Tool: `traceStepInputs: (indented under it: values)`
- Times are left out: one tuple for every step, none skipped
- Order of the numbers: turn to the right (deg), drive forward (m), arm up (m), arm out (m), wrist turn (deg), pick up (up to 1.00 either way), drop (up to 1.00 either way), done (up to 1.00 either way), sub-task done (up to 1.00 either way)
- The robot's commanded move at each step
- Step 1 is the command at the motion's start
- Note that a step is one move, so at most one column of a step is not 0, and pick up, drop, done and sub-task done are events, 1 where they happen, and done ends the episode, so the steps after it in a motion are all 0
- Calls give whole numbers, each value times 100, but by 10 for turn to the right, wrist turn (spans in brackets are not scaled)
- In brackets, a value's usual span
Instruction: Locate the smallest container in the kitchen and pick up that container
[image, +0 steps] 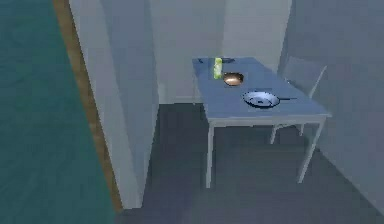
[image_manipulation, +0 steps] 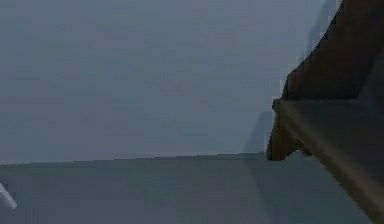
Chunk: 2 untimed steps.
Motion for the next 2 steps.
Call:
traceStepInputs:
  values:
    - [0,80,0,0,0,0,0,0,0]
    - [-450,0,0,0,0,0,0,0,0]
